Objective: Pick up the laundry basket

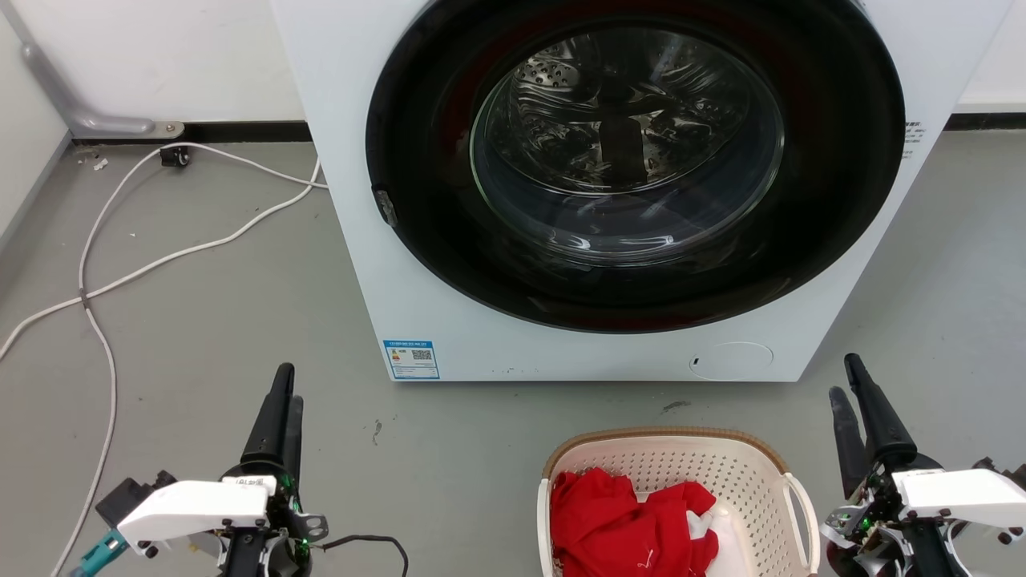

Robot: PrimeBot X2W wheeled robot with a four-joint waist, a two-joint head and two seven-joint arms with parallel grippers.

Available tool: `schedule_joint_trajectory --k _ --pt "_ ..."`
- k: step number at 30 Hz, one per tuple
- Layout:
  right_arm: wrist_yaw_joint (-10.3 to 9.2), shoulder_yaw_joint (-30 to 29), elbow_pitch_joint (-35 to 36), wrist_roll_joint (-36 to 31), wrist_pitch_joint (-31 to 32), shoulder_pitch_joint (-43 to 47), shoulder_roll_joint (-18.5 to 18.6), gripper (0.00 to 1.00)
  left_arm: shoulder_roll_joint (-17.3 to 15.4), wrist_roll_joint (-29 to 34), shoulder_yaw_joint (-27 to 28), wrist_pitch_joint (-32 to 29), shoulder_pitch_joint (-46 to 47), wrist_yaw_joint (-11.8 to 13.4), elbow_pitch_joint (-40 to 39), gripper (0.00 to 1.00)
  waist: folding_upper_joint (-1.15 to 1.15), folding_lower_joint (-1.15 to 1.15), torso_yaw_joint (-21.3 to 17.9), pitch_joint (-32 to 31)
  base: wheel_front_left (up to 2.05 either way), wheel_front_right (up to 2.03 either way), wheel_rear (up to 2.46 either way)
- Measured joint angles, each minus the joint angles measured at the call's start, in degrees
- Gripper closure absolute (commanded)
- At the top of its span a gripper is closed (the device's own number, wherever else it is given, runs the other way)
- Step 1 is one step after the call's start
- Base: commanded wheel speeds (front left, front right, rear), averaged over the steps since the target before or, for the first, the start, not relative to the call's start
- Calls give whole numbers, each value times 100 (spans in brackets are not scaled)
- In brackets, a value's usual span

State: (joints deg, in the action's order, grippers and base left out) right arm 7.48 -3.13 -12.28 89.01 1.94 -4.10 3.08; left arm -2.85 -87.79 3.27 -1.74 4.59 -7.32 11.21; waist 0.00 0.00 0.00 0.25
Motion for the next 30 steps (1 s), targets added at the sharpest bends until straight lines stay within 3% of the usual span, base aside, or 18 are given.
schedule_joint_trajectory --k 9,22,30 --pt "0 -42 253 -1148 -202 26 0 0 0 1240 -141 203 3 1 -326 0 0 0 -2 3 0 0 0" --pt "0 76 541 -3543 -497 178 -3 0 0 2909 -495 480 1 176 -521 0 0 0 -3 -12 0 0 0" --pt "0 208 628 -4691 -641 216 -3 0 -2 3676 -662 628 -24 241 -515 0 0 0 -4 -22 0 0 0"
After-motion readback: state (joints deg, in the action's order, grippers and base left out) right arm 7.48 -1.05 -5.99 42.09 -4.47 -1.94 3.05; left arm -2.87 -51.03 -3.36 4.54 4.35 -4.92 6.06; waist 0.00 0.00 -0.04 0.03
